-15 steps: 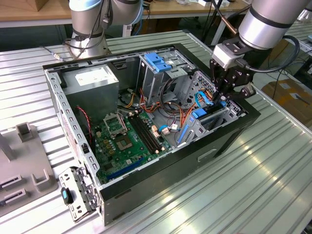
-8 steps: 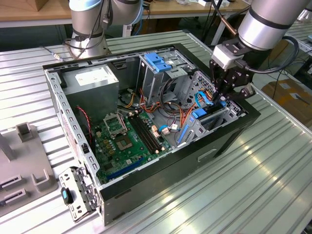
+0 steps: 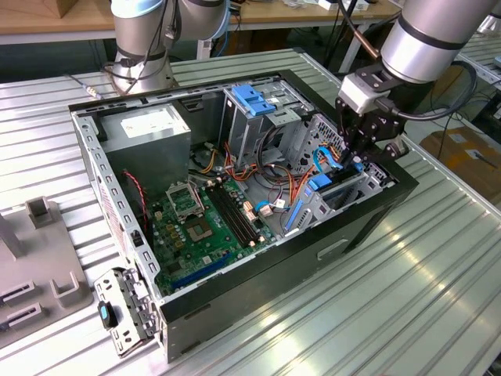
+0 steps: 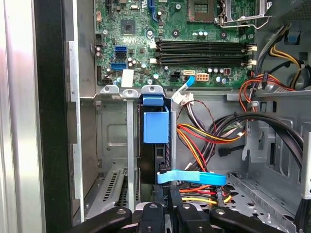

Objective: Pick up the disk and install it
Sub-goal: 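Insert the second disk wire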

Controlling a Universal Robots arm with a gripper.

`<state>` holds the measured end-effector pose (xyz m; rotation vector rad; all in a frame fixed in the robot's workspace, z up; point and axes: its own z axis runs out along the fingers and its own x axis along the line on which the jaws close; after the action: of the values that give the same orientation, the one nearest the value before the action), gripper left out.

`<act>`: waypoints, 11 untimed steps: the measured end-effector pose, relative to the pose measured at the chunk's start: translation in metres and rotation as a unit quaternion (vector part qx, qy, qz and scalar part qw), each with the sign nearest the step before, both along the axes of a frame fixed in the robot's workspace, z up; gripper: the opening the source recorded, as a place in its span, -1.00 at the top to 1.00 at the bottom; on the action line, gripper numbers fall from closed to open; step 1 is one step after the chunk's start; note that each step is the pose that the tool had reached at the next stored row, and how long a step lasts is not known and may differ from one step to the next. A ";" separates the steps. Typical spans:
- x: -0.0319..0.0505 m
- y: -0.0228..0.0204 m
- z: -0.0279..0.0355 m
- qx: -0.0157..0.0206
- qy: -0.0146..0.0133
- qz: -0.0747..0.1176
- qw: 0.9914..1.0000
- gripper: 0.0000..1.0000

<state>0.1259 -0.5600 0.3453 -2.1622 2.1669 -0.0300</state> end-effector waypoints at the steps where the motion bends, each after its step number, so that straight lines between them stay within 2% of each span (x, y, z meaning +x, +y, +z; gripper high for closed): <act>1: 0.0000 0.0000 -0.0001 0.000 0.000 0.000 1.000 0.67; 11: 0.0000 0.0000 -0.0041 0.000 0.000 0.000 1.000 0.67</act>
<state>0.1258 -0.5600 0.3412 -2.1623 2.1670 -0.0297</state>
